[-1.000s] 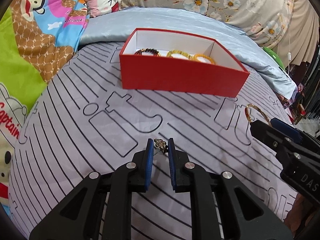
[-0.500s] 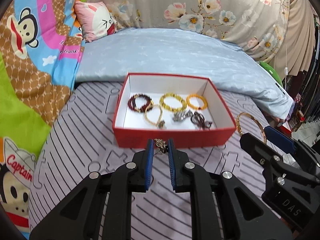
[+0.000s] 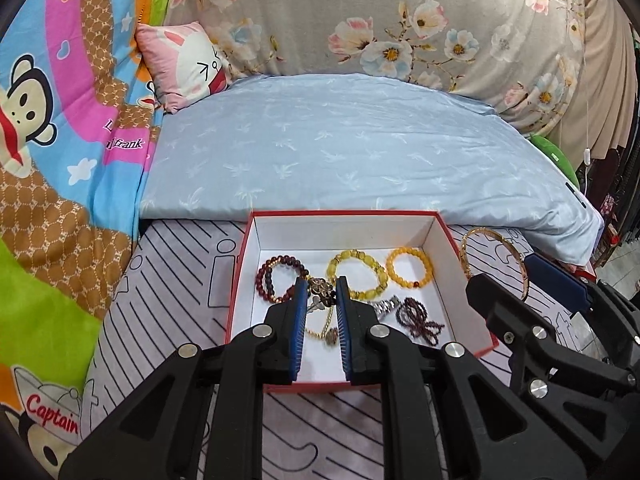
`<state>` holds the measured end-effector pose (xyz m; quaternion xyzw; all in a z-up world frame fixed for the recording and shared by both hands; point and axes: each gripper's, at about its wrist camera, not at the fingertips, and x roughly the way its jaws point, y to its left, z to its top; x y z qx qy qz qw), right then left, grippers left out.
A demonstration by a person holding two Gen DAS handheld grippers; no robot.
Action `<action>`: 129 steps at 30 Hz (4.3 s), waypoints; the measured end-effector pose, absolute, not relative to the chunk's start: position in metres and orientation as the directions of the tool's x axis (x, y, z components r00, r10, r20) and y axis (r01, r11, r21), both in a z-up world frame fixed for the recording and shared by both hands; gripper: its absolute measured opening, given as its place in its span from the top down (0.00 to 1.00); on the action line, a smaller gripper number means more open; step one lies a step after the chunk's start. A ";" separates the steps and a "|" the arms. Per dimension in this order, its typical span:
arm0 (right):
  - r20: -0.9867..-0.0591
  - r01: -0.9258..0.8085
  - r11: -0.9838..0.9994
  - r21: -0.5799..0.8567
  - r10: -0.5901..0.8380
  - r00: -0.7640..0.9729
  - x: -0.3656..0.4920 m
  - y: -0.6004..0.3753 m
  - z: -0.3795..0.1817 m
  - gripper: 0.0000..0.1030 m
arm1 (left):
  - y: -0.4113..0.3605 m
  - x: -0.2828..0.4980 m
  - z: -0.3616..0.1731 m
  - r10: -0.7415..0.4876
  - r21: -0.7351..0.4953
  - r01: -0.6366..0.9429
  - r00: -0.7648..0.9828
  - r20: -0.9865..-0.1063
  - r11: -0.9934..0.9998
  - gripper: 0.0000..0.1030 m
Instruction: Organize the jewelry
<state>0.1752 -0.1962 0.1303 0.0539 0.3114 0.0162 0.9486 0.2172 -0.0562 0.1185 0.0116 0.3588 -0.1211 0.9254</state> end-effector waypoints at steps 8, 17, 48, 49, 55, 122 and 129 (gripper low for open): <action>-0.613 0.019 0.994 0.111 0.053 0.789 0.207 -0.199 0.116 0.44 | -0.062 0.247 0.104 -0.197 -0.047 0.227 0.701 -0.685 0.973 0.86; -0.646 0.022 0.994 0.108 0.054 0.761 0.230 -0.199 0.092 0.44 | -0.064 0.268 0.080 -0.180 -0.035 0.222 0.675 -0.716 0.974 0.86; -0.661 0.054 0.990 0.130 0.046 0.749 0.226 -0.204 0.082 0.42 | -0.059 0.265 0.069 -0.158 -0.029 0.199 0.674 -0.721 0.980 0.64; -0.660 0.055 0.990 0.132 0.046 0.750 0.223 -0.204 0.083 0.42 | -0.059 0.262 0.071 -0.159 -0.029 0.200 0.676 -0.720 0.979 0.64; -0.646 0.065 0.990 0.126 0.032 0.763 0.198 -0.204 0.095 0.41 | -0.057 0.239 0.085 -0.166 -0.033 0.202 0.687 -0.707 0.979 0.64; -0.645 0.157 0.986 0.052 -0.087 0.759 0.110 -0.199 0.084 0.19 | -0.029 0.160 0.070 -0.062 -0.023 0.064 0.705 -0.707 0.998 0.16; -0.644 0.162 0.985 0.050 -0.093 0.760 0.110 -0.198 0.083 0.19 | -0.031 0.161 0.069 -0.055 -0.013 0.064 0.708 -0.704 0.998 0.16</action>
